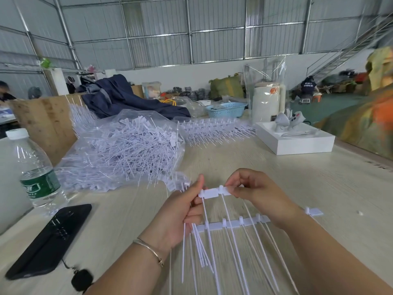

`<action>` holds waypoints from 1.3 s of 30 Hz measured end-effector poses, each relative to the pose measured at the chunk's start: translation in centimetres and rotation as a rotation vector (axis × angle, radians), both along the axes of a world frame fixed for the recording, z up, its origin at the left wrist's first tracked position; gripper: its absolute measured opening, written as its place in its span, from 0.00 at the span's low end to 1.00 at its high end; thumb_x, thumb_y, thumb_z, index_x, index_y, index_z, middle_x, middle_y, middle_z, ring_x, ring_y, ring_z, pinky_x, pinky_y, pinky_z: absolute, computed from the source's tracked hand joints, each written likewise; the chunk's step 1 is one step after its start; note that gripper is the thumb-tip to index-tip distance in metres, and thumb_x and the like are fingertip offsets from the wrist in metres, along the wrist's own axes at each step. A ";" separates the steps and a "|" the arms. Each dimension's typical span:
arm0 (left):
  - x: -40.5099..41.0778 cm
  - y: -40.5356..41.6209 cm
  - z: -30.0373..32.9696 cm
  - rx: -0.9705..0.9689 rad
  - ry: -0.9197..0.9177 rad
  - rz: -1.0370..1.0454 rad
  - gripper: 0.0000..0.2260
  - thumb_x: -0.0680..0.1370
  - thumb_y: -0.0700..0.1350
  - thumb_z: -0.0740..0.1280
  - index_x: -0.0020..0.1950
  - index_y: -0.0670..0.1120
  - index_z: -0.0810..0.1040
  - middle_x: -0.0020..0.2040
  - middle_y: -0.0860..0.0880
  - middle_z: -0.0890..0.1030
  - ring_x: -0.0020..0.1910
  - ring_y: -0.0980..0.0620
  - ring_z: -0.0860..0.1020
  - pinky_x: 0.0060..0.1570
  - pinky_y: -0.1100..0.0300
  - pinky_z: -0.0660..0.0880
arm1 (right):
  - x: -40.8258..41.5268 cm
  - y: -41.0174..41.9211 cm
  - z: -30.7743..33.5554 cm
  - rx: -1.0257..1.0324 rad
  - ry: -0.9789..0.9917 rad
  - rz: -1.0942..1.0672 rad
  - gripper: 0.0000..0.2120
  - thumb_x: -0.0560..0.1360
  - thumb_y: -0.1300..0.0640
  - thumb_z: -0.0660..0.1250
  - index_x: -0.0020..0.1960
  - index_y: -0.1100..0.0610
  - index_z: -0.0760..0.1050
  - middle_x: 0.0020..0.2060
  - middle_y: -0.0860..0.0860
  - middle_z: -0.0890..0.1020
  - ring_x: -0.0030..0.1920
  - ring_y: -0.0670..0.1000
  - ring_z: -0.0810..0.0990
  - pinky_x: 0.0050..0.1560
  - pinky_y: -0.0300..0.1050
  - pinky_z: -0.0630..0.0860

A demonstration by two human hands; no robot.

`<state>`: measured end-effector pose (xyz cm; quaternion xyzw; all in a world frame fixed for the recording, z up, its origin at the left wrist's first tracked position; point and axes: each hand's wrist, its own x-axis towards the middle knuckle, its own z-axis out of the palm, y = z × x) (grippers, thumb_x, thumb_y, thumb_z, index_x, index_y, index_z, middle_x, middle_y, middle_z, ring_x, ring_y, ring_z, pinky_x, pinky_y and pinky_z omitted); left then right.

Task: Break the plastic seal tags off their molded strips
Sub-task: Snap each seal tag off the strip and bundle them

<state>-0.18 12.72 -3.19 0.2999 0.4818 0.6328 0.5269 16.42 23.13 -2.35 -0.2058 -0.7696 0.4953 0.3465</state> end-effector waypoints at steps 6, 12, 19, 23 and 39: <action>0.2 -0.5 0.0 0.025 0.164 -0.007 0.07 0.69 0.44 0.75 0.33 0.48 0.80 0.29 0.53 0.56 0.23 0.57 0.54 0.19 0.67 0.53 | -0.2 0.2 -0.2 -0.004 0.113 -0.073 0.06 0.73 0.68 0.70 0.40 0.59 0.80 0.34 0.49 0.80 0.38 0.50 0.75 0.44 0.46 0.70; 0.3 -0.4 -0.1 0.048 0.133 0.019 0.10 0.68 0.45 0.75 0.28 0.49 0.79 0.27 0.54 0.56 0.22 0.58 0.53 0.19 0.67 0.52 | 0.0 0.4 -0.3 -0.040 0.007 0.016 0.04 0.74 0.63 0.71 0.41 0.64 0.79 0.30 0.51 0.76 0.32 0.46 0.73 0.38 0.34 0.70; -0.1 -0.3 -0.2 0.043 -0.221 -0.237 0.09 0.72 0.41 0.73 0.32 0.47 0.79 0.27 0.54 0.59 0.19 0.60 0.57 0.16 0.69 0.52 | 0.6 0.1 0.2 -0.076 -0.117 0.050 0.23 0.68 0.44 0.74 0.35 0.64 0.74 0.26 0.52 0.73 0.29 0.47 0.69 0.35 0.32 0.67; 0.1 -0.5 -0.4 0.071 -0.354 -0.361 0.10 0.70 0.40 0.75 0.38 0.46 0.74 0.27 0.54 0.61 0.19 0.60 0.60 0.16 0.69 0.53 | 0.4 -0.2 0.3 -0.104 -0.067 0.116 0.19 0.67 0.42 0.73 0.33 0.58 0.75 0.27 0.53 0.72 0.32 0.50 0.68 0.39 0.40 0.65; 0.5 0.0 0.3 0.036 -0.380 -0.176 0.08 0.72 0.42 0.67 0.36 0.45 0.69 0.29 0.49 0.70 0.20 0.56 0.64 0.16 0.68 0.58 | 0.1 0.3 0.1 -0.187 0.135 0.051 0.11 0.65 0.57 0.77 0.34 0.59 0.75 0.24 0.51 0.65 0.27 0.48 0.62 0.30 0.35 0.61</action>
